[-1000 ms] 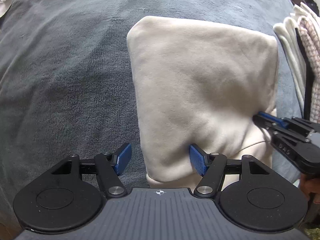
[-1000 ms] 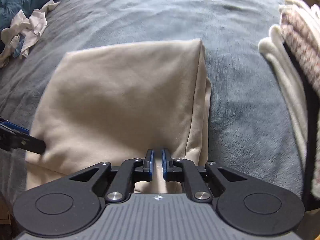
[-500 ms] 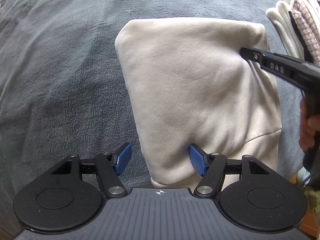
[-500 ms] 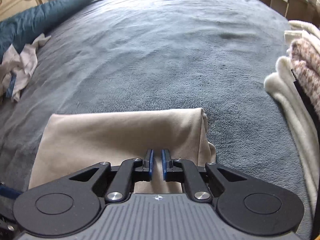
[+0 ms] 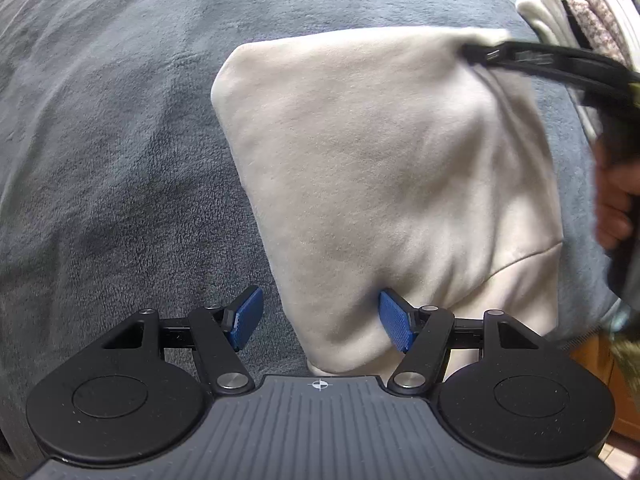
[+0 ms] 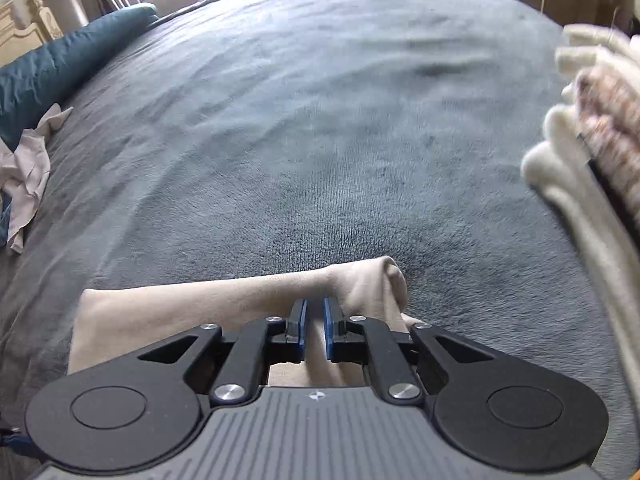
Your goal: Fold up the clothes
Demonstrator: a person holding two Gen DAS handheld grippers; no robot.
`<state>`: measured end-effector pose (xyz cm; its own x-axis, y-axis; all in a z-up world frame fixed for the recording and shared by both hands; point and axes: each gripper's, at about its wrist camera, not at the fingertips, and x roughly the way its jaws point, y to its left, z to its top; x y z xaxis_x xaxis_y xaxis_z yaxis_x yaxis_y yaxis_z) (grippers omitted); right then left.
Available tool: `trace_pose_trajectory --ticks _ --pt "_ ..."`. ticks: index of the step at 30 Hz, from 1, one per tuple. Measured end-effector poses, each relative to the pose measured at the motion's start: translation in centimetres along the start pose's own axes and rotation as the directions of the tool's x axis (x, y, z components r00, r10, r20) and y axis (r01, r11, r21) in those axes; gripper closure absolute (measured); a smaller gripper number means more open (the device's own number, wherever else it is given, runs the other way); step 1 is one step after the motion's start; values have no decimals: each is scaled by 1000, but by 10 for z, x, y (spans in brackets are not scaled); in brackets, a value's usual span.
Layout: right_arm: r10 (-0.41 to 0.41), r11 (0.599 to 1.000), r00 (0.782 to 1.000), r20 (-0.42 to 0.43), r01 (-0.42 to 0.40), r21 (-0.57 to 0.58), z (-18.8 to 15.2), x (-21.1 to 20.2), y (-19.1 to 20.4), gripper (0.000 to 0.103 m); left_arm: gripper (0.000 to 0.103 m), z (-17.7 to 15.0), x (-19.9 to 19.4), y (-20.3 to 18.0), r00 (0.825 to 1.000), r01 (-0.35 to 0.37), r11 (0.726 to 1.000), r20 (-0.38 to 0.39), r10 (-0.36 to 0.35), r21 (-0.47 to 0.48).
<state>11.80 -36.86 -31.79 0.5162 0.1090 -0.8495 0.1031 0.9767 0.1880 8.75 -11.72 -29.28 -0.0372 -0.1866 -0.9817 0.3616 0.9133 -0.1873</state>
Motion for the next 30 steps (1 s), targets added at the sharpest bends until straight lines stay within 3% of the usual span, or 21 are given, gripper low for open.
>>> trace_pose_trajectory --ticks 4,7,12,18,22,30 --pt "-15 999 1000 -3 15 -29 3 -5 4 95 39 -15 -28 15 994 22 999 108 -25 24" --pt "7 1000 999 40 -7 -17 3 -22 4 93 39 -25 -56 40 970 62 998 236 -57 -14" --pt "4 1000 993 122 -7 22 0 -46 -1 92 40 41 -22 45 936 74 993 349 -36 -94" --pt "4 1000 990 140 -7 21 0 -44 -13 90 43 82 5 58 939 115 980 341 -53 -165" --pt "-26 999 998 57 27 -31 1 -6 -22 95 41 93 24 55 949 99 972 313 -28 -212" --pt "60 996 998 9 -59 -73 8 7 -39 96 30 109 45 41 958 40 968 286 33 -246"
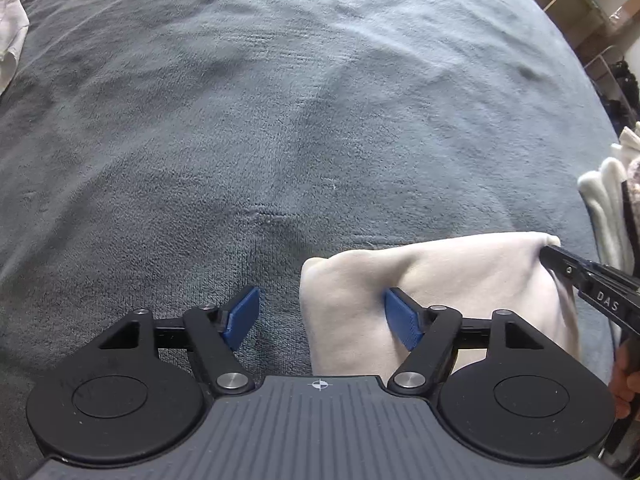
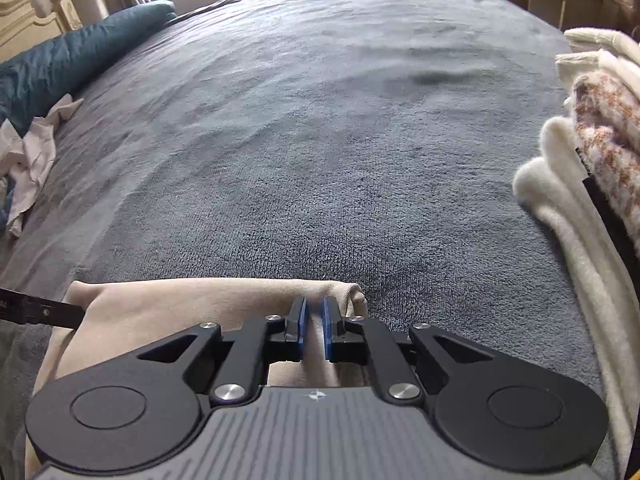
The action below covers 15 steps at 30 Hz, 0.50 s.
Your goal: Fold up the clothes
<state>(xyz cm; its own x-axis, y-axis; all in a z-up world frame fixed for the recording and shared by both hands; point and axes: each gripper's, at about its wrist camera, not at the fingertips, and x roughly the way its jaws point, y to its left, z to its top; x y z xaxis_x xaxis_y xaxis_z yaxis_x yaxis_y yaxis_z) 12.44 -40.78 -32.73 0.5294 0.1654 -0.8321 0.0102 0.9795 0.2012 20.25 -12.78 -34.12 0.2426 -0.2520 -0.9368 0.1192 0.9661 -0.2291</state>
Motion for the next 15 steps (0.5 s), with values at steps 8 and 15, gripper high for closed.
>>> trace_pose_trajectory --ticks 8,15 --pt "230 967 973 -20 -231 -106 -5 -84 -6 85 36 -21 -58 18 993 57 998 105 -55 -11" --pt "169 948 966 -198 -214 -235 -74 -77 37 85 36 -93 -65 17 992 116 993 -47 -116 -2"
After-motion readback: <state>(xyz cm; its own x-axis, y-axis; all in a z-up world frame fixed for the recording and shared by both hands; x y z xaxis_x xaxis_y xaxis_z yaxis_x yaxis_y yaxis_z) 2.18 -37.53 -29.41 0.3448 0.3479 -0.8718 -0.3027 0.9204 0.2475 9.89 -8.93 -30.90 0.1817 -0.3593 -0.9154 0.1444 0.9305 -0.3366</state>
